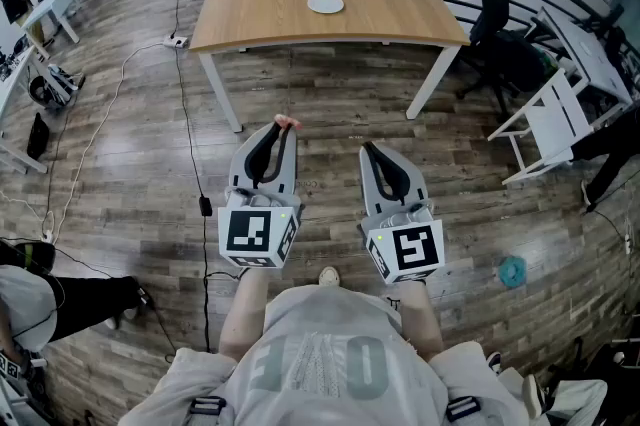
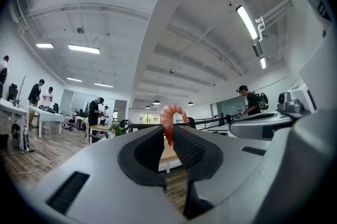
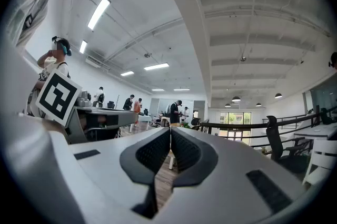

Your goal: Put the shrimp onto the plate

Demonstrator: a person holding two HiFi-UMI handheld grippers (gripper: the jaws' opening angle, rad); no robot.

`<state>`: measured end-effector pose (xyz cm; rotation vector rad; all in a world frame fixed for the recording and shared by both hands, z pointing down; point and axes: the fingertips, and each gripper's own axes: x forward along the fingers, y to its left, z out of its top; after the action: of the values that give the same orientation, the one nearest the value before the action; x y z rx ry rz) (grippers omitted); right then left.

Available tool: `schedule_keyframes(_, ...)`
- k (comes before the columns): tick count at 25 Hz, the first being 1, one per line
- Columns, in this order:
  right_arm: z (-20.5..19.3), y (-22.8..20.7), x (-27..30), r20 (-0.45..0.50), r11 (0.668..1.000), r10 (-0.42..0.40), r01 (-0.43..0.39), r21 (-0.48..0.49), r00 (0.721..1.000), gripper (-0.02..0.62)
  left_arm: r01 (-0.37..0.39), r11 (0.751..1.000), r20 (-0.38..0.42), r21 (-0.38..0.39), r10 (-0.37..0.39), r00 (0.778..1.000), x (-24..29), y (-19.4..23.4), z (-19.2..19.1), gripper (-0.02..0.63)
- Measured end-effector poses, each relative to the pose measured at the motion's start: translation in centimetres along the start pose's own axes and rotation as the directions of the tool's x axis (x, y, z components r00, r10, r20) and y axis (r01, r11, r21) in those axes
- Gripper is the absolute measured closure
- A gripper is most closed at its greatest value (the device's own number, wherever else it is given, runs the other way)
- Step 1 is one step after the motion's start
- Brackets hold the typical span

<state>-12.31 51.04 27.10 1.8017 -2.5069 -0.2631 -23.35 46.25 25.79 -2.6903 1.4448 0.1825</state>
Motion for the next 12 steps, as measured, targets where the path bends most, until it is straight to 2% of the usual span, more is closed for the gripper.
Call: schedule_keyframes(12,-0.4,-1.9,0.9,0.026,1.000,0.005,-0.005,0.011,1.000,0.574,-0.017,0.999,0.010,0.037,0.017,1.000,1.4,-0.5,0.6,0.549)
